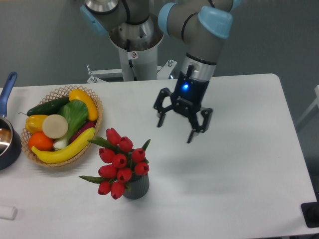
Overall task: Pick up the flowers from the vase
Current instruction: 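Move the open gripper toward the red tulips in the grey vase, then lower the open gripper around the tulip stems above the vase rim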
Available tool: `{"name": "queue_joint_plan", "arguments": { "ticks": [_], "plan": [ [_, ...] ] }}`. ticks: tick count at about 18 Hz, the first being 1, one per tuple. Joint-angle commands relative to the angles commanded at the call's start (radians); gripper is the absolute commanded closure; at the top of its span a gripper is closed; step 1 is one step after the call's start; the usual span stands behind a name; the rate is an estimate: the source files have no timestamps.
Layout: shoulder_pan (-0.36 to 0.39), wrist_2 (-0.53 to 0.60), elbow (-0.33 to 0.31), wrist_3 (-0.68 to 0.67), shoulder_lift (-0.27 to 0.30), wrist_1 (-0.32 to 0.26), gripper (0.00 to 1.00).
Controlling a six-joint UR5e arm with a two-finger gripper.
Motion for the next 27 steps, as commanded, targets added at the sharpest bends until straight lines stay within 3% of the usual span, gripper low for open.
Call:
{"name": "queue_joint_plan", "arguments": {
  "ticks": [7, 9, 17, 27],
  "plan": [
    [-0.011, -0.100, -0.022, 0.000, -0.005, 0.003, 0.00],
    [-0.014, -0.102, -0.019, 0.000, -0.026, 0.037, 0.00],
    [-0.057, -0.095, 0.072, -0.006, -0.097, 0.049, 0.00],
    [-0.080, -0.079, 0.093, 0.003, -0.137, 0.051, 0.00]
  ]
}}
